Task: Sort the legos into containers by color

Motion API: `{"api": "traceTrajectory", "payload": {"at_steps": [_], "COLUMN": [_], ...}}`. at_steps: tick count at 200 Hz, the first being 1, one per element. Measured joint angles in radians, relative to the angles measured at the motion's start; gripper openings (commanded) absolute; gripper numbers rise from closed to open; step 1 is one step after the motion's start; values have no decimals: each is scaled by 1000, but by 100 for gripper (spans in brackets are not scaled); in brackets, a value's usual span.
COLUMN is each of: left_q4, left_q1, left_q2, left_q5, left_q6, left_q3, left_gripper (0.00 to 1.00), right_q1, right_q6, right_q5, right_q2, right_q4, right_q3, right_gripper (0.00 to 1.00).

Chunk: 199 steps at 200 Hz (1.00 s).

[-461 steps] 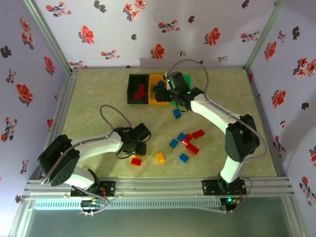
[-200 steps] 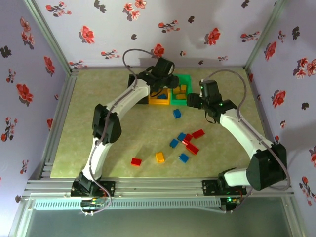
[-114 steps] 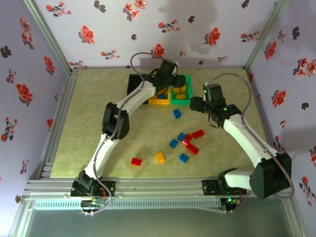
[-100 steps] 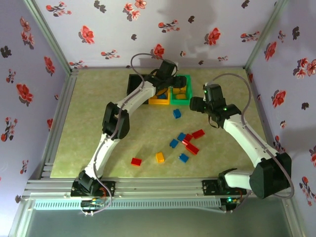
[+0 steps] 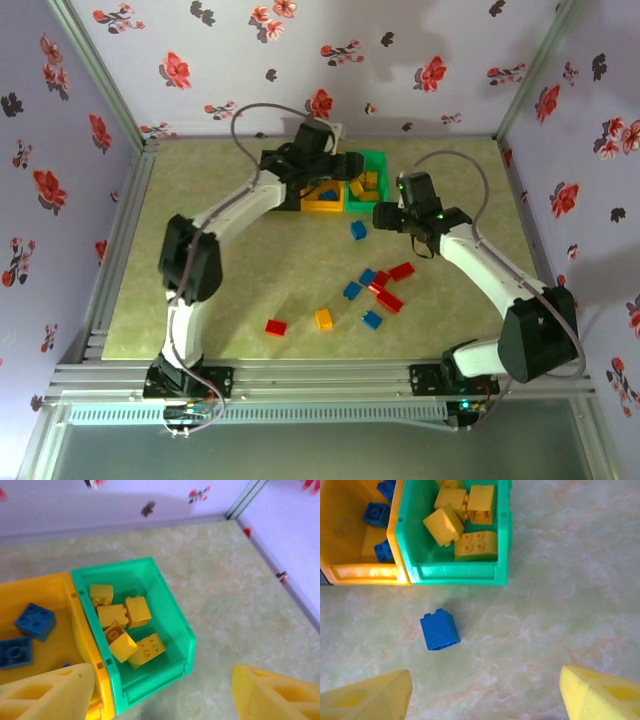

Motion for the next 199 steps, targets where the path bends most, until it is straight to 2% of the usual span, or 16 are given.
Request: {"api": "traceTrajectory", "payload": {"at_steps": [46,116,155,199], "left_q4": [36,39,32,31], "left_q1": [9,35,44,49], "left_q2": [-280,-517,-620,-665], "left_q5": [-68,-191,-235,-258], "left_q6": [35,38,25,24], "left_q3": [-241,-643,-743,-761], "left_gripper": [74,75,75,75], "right_q1": [37,58,69,80], "right_q6": [-11,-25,-26,-36], "right_q5": [-2,-7,-6,-7], "right_q2": [106,216,285,365], "right_q4": [39,85,103,103], "right_q3": [15,56,74,97], "right_gripper": [77,76,76,73]}}
